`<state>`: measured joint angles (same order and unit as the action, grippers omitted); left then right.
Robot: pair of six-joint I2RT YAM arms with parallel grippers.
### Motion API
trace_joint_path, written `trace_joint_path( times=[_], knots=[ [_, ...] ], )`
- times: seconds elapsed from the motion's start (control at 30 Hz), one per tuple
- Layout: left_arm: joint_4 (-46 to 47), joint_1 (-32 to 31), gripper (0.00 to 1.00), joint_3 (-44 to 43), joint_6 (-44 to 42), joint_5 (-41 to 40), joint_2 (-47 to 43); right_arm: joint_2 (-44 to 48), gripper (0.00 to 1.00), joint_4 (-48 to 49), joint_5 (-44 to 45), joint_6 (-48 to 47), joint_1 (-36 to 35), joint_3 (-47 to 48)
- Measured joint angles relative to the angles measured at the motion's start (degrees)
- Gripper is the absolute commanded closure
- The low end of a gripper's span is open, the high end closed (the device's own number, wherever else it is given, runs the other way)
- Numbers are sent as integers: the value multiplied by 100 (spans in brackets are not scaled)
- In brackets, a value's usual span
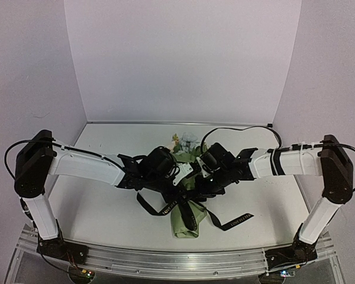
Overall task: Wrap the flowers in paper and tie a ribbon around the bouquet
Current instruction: Cross the half-tied ribbon over the folded bouquet.
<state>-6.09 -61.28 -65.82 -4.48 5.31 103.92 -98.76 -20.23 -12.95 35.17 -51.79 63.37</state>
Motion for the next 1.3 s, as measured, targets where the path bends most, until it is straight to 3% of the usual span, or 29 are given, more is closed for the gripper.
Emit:
trace_joint_path(
  times=[0.43,0.6,0.83,1.07,1.3],
  knots=[
    [420,0,98,385,-6,122,-502,0,100,682,-139,-161,0,-349],
    [541,0,82,385,-31,158,-555,0,100,878,-136,-220,0,-349],
    [338,0,80,255,-27,55,-440,19,100,1021,-121,-223,0,-435],
    [-8,0,84,2,-46,-5,20,72,100,1017,-100,-218,0,-573],
    [-142,0,97,-17,-52,-71,90,112,100,1019,-68,-218,0,-631]
  ],
)
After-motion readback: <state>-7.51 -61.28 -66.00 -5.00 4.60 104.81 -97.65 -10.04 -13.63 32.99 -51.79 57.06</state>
